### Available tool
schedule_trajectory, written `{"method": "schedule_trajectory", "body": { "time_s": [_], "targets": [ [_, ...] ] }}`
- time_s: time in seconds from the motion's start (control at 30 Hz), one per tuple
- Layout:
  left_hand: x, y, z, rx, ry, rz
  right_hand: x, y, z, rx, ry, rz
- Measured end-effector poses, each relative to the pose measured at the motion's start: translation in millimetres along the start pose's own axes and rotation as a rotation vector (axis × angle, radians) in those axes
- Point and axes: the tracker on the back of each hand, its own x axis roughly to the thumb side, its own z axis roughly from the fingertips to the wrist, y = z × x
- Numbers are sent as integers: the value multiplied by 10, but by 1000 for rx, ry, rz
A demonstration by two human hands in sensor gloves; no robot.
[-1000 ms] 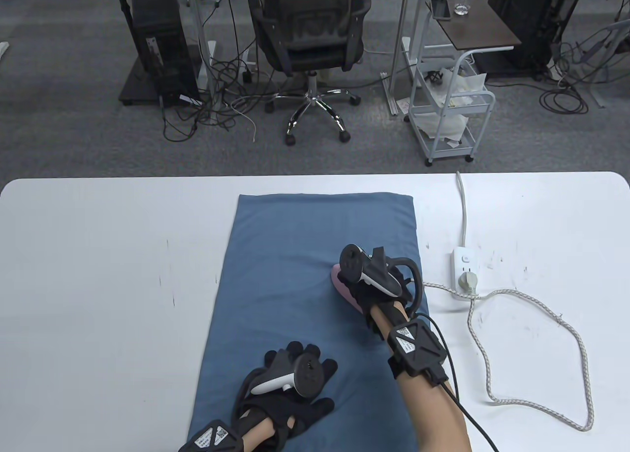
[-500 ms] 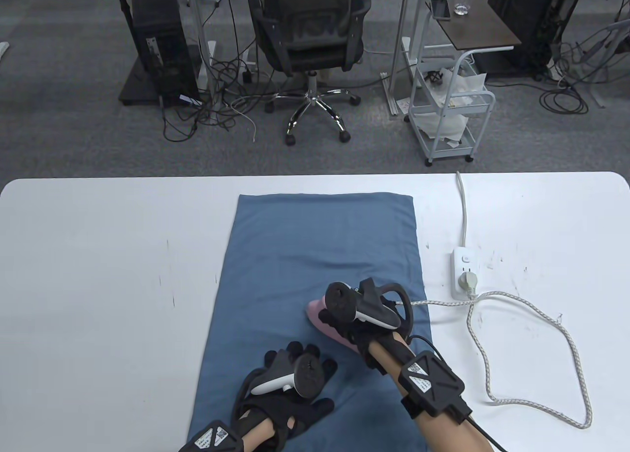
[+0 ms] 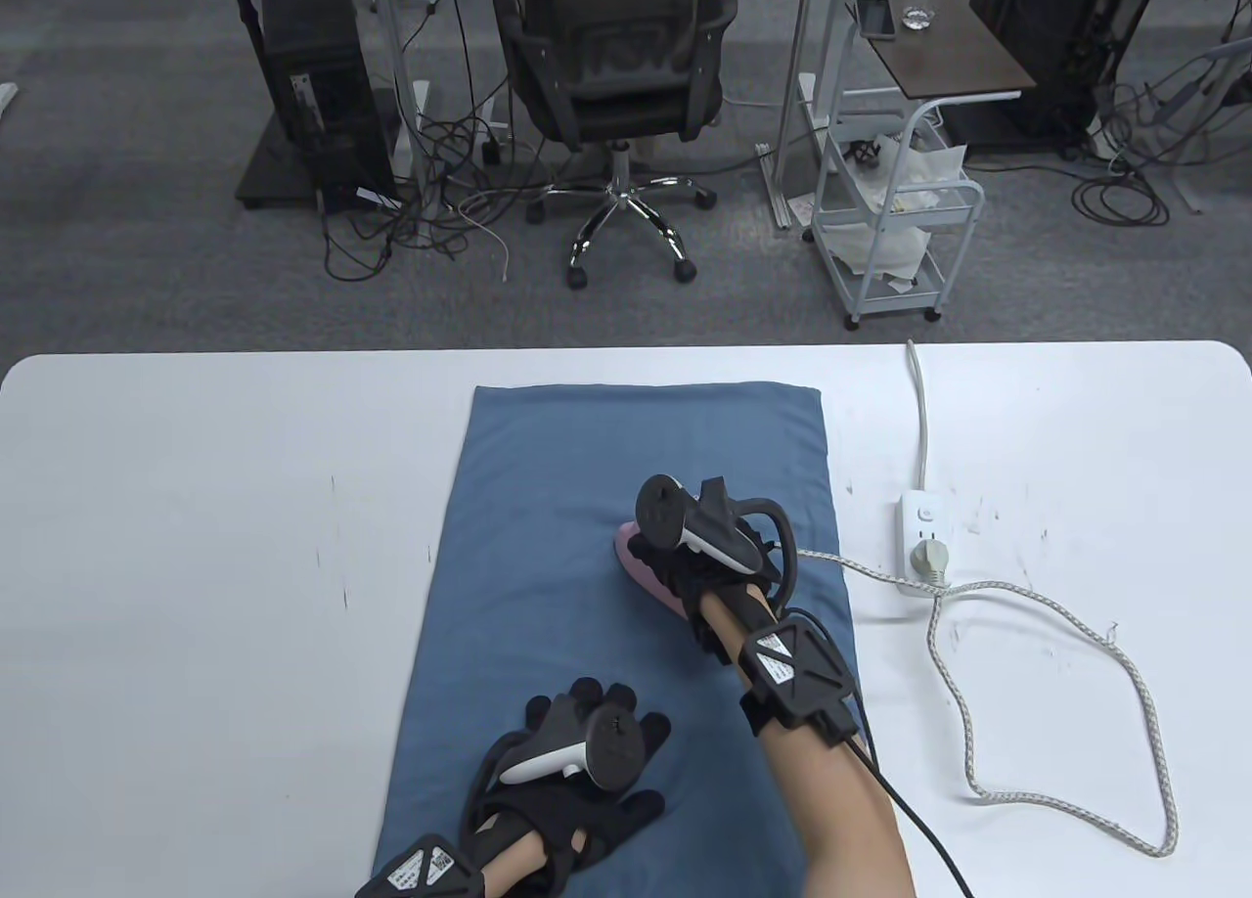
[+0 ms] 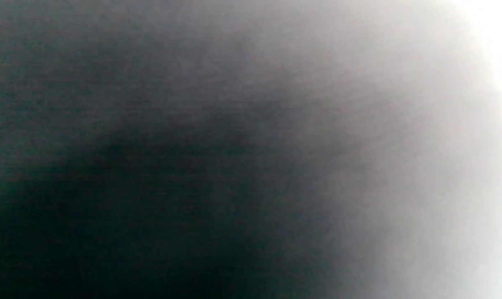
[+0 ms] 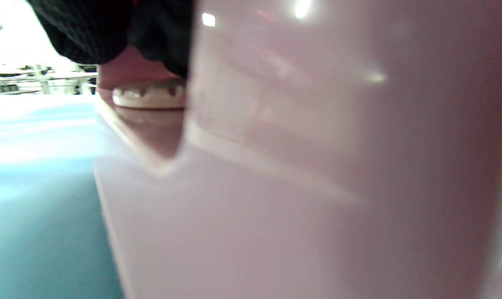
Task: Iron pillowcase with electric iron on table
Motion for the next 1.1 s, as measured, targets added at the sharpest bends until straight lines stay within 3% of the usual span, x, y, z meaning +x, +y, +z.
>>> {"method": "schedule_trajectory", "body": {
  "time_s": [0.17,0.33,0.47,0.67,0.8,1.03,1.1],
  "targets": [
    [1,0,1,0,1,0,-15,-19,-40,5,34,-28],
    [-1,0,-2,0,1,-1,100,-68,255,-25,-135,-97],
    [-2,0,-2,1,0,0,231,-80,580,-1,-293,-40],
    [-4,1,-5,0,0,-1,376,30,733,36,-385,-10],
    [-5,2,-5,0,0,-1,461,44,644,3,-358,41],
    [-6,3,-7,0,1,-1,411,42,29,6,-132,18],
    [-6,3,-7,0,0,-1,387,38,-45,27,-104,0]
  ]
}}
